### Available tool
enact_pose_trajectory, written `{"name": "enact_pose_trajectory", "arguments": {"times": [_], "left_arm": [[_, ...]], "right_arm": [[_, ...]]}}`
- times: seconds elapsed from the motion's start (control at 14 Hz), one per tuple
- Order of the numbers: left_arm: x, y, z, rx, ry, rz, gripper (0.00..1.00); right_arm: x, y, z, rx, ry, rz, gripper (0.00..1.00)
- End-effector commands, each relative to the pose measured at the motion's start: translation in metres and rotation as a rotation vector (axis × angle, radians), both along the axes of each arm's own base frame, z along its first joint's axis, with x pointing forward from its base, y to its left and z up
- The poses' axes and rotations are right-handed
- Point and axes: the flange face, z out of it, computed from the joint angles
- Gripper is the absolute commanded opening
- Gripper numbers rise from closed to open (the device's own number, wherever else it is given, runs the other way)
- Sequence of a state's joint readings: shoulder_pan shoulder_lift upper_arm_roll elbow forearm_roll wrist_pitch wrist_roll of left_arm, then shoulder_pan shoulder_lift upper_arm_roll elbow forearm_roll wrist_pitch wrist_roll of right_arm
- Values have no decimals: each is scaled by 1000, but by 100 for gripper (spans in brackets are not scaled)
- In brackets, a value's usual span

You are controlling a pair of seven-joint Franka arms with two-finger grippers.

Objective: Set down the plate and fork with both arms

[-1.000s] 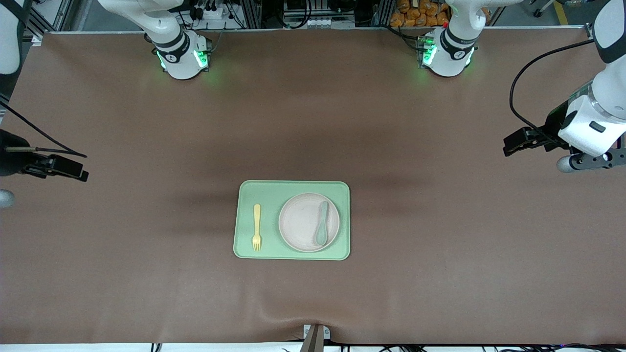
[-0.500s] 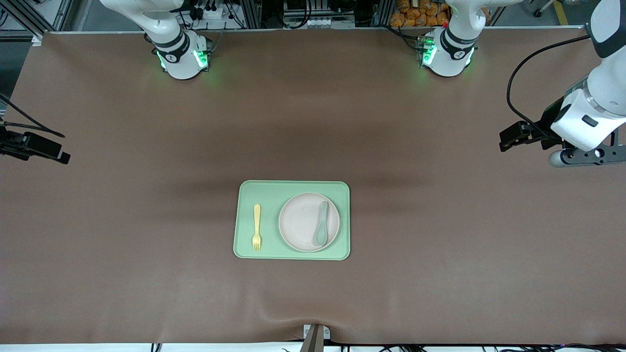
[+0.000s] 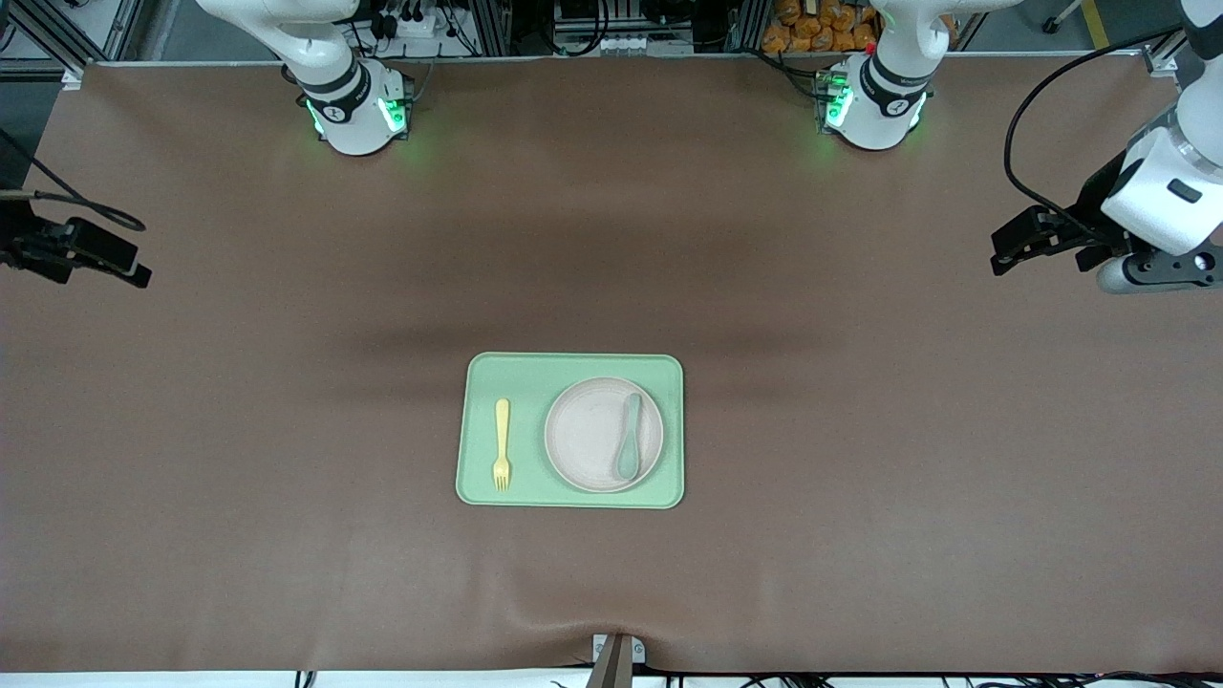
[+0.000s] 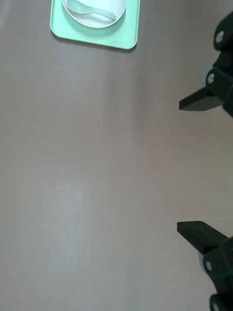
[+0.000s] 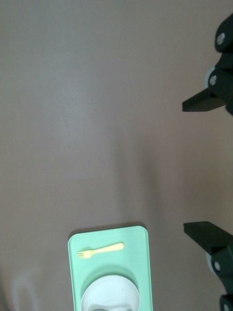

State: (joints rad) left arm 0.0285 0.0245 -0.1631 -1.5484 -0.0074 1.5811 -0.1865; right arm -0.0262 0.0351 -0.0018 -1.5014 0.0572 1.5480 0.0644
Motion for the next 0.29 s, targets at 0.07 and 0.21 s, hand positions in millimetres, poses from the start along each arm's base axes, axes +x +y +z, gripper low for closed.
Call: {"name": "enact_pose_trajectory", "arguments": {"times": [0.07, 0.21], "left_arm": [[-7, 4, 18, 36, -4, -11, 100], [-9, 8, 27, 38, -7, -1, 100]], "right_arm": [[-15, 9, -6, -36, -32, 18, 100], [-7, 4, 1, -77, -52, 28, 100]]}}
